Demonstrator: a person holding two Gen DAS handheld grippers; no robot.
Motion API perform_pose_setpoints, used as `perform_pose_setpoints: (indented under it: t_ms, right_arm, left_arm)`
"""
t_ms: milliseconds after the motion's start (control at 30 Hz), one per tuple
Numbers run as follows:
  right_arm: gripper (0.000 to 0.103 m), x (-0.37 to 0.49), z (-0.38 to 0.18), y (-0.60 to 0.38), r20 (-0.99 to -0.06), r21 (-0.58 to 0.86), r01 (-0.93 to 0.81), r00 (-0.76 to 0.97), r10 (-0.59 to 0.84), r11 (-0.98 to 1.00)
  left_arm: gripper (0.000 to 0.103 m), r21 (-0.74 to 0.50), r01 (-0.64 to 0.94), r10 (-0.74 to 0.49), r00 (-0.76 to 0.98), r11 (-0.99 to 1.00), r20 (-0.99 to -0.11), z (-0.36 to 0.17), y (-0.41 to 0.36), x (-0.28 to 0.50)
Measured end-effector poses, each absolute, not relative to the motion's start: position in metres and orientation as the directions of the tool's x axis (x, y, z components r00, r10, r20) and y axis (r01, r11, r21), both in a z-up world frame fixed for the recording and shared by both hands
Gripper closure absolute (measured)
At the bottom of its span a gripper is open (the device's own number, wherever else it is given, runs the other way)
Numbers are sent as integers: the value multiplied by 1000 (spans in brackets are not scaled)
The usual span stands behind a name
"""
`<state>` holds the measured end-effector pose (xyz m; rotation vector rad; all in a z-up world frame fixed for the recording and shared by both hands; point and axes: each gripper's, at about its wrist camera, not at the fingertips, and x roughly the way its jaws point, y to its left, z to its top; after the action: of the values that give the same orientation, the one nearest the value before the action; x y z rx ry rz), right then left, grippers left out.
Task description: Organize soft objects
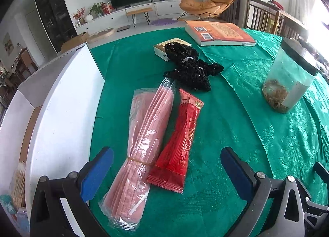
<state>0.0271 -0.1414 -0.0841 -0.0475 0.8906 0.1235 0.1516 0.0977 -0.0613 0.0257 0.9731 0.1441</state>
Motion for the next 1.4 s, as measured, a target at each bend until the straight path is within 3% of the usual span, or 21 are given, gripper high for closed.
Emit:
perform_pose_setpoints:
  t_ms: [467, 567, 667, 733, 900, 1033, 1200, 1400]
  right_arm:
    - [18, 28, -84, -142, -778, 10, -128, 622, 88, 992]
    - [18, 28, -84, -142, -778, 10, -128, 622, 88, 992]
    - [18, 28, -84, -142, -778, 10, -128, 622, 88, 992]
    - [18, 28, -84, -142, -778, 10, -128, 622, 88, 992]
    - [18, 28, -84, -142, -778, 10, -128, 622, 88, 992]
    - [18, 28, -84, -143, -778, 10, -128, 622, 89, 992]
    - [18, 28, -83, -143, -778, 10, -128, 622, 89, 992]
    - [18, 28, -83, -143, -778, 10, -129, 622, 89, 992]
  left_arm:
    - [0, -25, -165, 57, 477, 986, -877, -101, 115, 169]
    - [0, -155, -51, -105, 530, 987, -842, -97, 99, 163]
    - [0, -307, 177, -354, 468, 935, -810, -93, 66, 154]
    - [0, -336, 254, -418, 440, 907, -795, -87, 53, 142]
    - [1, -230, 94, -245, 527, 969, -814, -78, 73, 125]
    - [1, -270, -17, -218, 542, 963, -812, -76, 95, 119]
    - [1, -271, -21, -221, 519, 962, -826, -84, 91, 129]
    - [1, -339, -96, -216, 604, 936, -767, -84, 105, 174]
